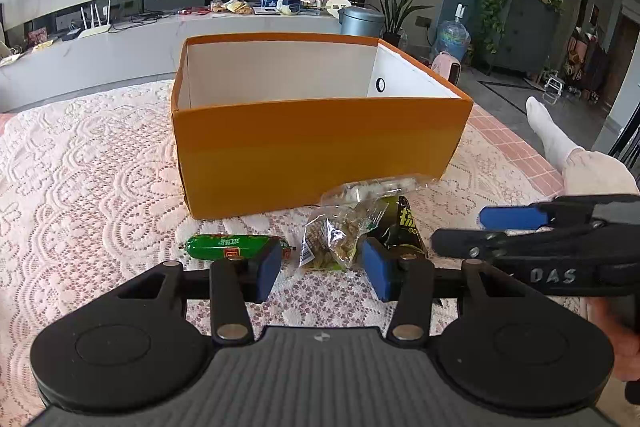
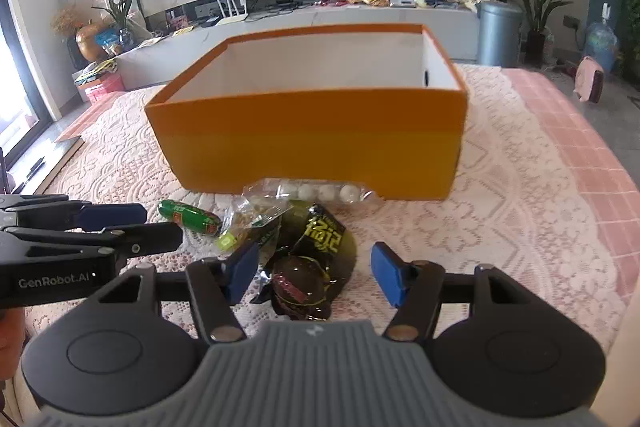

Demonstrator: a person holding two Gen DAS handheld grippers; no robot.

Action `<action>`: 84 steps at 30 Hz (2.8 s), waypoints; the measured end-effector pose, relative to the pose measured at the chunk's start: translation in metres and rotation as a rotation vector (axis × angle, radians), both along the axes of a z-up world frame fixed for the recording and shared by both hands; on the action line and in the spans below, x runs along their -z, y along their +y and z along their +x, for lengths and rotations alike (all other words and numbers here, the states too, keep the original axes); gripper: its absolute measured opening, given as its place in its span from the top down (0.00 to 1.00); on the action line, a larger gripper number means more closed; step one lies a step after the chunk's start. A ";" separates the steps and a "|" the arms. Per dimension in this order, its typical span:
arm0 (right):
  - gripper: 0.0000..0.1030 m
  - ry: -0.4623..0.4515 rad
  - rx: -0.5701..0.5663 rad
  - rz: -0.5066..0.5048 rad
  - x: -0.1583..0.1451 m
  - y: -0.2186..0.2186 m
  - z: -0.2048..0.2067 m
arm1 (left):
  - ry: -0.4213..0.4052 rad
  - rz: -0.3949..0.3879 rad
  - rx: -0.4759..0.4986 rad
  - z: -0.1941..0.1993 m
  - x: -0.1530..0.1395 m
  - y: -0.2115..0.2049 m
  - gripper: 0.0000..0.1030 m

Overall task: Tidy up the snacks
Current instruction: 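Move both tools back to the remaining snacks, then grasp the clear bag of green snacks with the left gripper while the right gripper grasps the dark green bag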

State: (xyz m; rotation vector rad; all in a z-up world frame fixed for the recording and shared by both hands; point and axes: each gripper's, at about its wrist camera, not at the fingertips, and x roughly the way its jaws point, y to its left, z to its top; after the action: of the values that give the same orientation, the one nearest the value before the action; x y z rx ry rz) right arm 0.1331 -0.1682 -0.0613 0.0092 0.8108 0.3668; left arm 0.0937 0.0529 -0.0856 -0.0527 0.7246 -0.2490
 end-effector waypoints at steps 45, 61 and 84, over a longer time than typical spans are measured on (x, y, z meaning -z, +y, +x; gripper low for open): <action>0.56 0.034 0.054 -0.161 0.045 0.007 0.030 | 0.059 0.085 0.026 0.041 0.036 -0.038 0.32; 0.49 0.017 0.063 -0.178 0.047 0.007 0.024 | 0.025 0.130 0.012 0.041 0.041 -0.047 0.56; 0.49 -0.048 -0.013 -0.298 0.054 0.023 0.004 | 0.057 0.044 -0.044 0.024 0.026 -0.035 0.58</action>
State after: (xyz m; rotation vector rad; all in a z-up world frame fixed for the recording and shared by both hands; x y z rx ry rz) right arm 0.1367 -0.1448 -0.1149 -0.2823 0.8123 0.2543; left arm 0.1178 0.0176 -0.1120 -0.0345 0.7848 -0.1898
